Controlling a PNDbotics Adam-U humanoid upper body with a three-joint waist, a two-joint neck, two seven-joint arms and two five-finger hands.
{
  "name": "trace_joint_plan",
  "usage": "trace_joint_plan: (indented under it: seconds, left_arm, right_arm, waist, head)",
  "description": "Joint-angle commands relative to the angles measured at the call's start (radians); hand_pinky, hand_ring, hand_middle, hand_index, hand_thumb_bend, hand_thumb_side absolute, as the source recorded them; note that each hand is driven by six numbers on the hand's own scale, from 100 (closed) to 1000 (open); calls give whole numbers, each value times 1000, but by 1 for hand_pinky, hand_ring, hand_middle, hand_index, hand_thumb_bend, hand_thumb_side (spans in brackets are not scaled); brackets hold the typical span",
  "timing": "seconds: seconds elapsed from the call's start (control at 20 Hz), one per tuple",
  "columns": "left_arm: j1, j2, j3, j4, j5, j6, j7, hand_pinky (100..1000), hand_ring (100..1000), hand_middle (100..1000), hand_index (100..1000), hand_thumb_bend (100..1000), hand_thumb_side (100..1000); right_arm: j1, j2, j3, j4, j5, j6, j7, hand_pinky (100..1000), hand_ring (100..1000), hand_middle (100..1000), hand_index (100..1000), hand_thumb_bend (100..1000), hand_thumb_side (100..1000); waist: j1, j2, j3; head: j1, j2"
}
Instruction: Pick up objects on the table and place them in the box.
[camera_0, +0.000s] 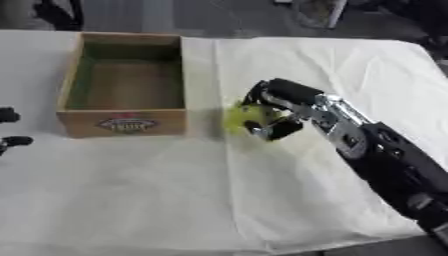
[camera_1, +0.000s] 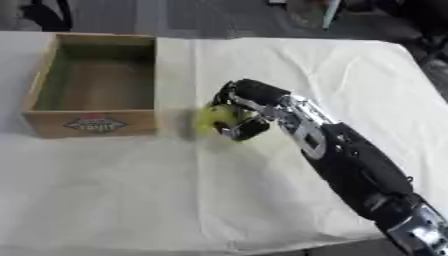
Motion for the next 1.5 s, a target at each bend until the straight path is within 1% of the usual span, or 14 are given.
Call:
trace_joint_plan:
  seconds: [0.05, 0.3, 0.45, 0.55, 0.7, 0.9, 1.0, 1.1, 1.2, 1.3, 1.35, 1.4, 1.45, 1.5]
  left_arm:
    - [-13, 6, -3, -17, 6, -1, -2, 631, 912, 630, 702, 193, 627]
    - [-21, 4, -12, -17, 9, 0, -10, 631, 911, 630, 702, 192, 626]
    - [-37, 1, -24, -20, 12, 1, -20, 631, 911, 630, 702, 192, 621]
    - [-55, 0, -36, -23, 16, 2, -32, 630, 910, 629, 702, 192, 618]
    - [-82, -3, -53, -27, 24, 5, -49, 631, 909, 629, 702, 192, 611]
    - [-115, -8, -71, -36, 36, 7, -67, 631, 908, 629, 703, 190, 601]
    - [-129, -11, -79, -40, 41, 9, -75, 631, 907, 629, 703, 189, 597]
    - [-139, -14, -86, -44, 46, 10, -82, 630, 907, 629, 703, 189, 596]
    - [-143, -16, -91, -45, 48, 12, -87, 630, 907, 629, 702, 189, 598]
    - [-145, -19, -94, -45, 49, 13, -91, 630, 907, 628, 702, 188, 599]
    - [-145, -20, -96, -46, 49, 14, -93, 630, 907, 628, 702, 188, 599]
    - [-145, -22, -98, -46, 49, 14, -95, 630, 907, 628, 702, 188, 600]
    - [-145, -23, -99, -46, 49, 14, -96, 630, 907, 628, 702, 188, 600]
    - [-145, -24, -100, -46, 49, 15, -97, 630, 908, 628, 702, 188, 601]
  right_arm:
    - [-39, -56, -19, -80, -59, 15, 4, 146, 339, 365, 513, 100, 266]
    - [-117, -86, -33, -120, -139, 41, 10, 150, 343, 366, 516, 100, 249]
    - [-170, -83, -42, -94, -169, 53, 7, 151, 345, 364, 515, 100, 232]
    - [-196, -74, -44, -70, -177, 58, 1, 154, 347, 366, 517, 100, 233]
    - [-225, -59, -44, -16, -164, 63, -2, 158, 349, 370, 520, 100, 236]
    - [-263, -40, -48, 92, -122, 68, -19, 163, 352, 386, 535, 100, 240]
    - [-282, -30, -52, 155, -96, 67, -37, 172, 358, 403, 543, 100, 245]
    - [-303, -18, -55, 218, -63, 66, -59, 179, 363, 429, 562, 100, 249]
    - [-323, -1, -55, 269, -23, 62, -86, 193, 375, 488, 612, 100, 256]
    - [-339, 17, -50, 306, 29, 58, -113, 218, 397, 573, 693, 100, 280]
    - [-347, 28, -45, 321, 60, 58, -121, 236, 418, 637, 763, 100, 304]
    - [-354, 38, -41, 334, 90, 59, -126, 254, 442, 687, 807, 100, 320]
    - [-359, 49, -38, 345, 116, 60, -128, 293, 507, 751, 838, 100, 345]
    - [-364, 59, -33, 354, 138, 60, -124, 316, 556, 773, 849, 100, 351]
  waist:
    - [3, -16, 4]
    - [2, -14, 35]
    - [-2, -6, 68]
    - [-8, 1, 102]
    - [-18, 6, 163]
    - [-26, 12, 241]
    - [-28, 15, 273]
    - [-29, 18, 295]
    - [-27, 21, 306]
    - [-25, 24, 310]
    - [-24, 26, 310]
    - [-22, 27, 309]
    - [-21, 28, 309]
    - [-20, 29, 308]
  head:
    - [-3, -7]
    - [-12, -15]
    - [-34, -26]
    - [-59, -37]
    - [-95, -54]
    - [-135, -77]
    - [-152, -87]
    - [-165, -95]
    - [-172, -100]
    - [-176, -101]
    - [-177, -101]
    - [-178, -100]
    - [-179, -100]
    - [-180, -100]
